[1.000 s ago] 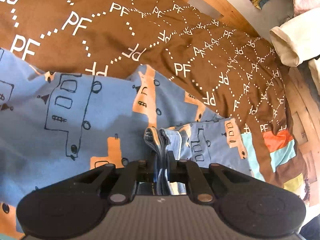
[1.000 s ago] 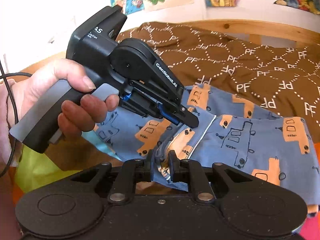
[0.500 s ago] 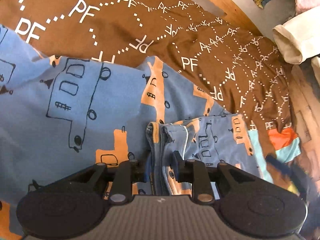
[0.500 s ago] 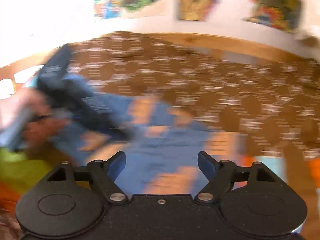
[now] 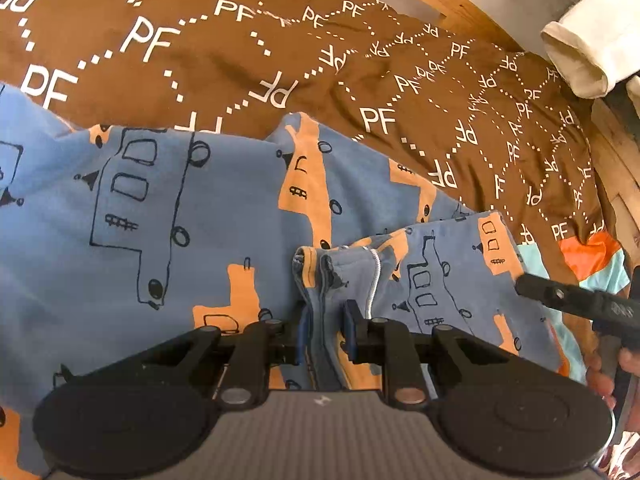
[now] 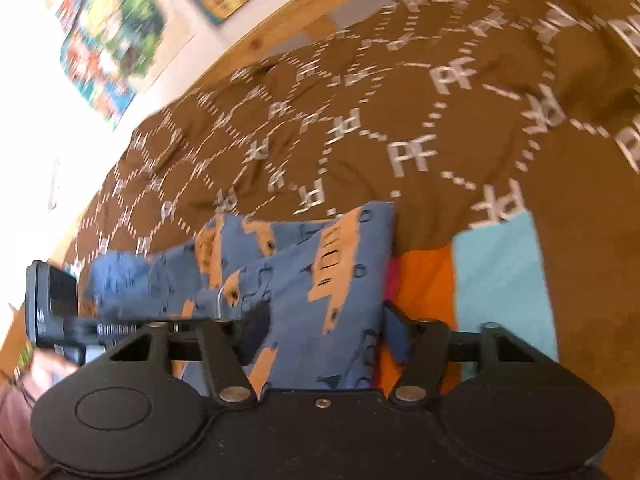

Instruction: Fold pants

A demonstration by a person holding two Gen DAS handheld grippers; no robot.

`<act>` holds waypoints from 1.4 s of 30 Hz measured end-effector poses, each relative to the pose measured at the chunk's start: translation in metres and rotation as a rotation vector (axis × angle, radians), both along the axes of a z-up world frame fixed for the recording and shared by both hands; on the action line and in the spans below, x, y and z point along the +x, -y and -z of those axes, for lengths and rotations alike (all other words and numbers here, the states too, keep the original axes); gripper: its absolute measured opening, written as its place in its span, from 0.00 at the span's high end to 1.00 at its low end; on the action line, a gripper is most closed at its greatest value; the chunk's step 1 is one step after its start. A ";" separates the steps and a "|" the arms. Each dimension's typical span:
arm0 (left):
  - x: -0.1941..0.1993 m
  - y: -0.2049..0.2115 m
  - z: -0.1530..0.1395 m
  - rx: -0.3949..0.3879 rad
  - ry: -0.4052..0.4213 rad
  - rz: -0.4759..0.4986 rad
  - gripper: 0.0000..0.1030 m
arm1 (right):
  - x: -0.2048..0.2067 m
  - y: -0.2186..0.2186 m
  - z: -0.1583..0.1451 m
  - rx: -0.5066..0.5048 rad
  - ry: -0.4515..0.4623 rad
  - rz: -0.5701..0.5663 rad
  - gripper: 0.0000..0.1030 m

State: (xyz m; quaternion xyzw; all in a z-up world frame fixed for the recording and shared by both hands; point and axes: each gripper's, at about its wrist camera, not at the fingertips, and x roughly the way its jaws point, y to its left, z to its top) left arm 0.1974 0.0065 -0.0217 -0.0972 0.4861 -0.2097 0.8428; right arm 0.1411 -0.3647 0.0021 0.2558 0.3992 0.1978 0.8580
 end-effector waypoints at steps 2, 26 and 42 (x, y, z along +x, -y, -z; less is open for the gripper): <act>-0.002 0.003 0.000 0.026 0.022 0.011 0.82 | 0.000 0.003 0.006 0.019 -0.040 0.053 0.91; -0.008 0.010 -0.015 0.047 -0.012 -0.021 0.56 | -0.023 -0.020 -0.016 -0.390 0.096 0.011 0.63; -0.096 -0.089 -0.050 0.140 0.209 -0.265 0.14 | 0.006 -0.189 0.001 -0.752 0.387 -0.348 0.29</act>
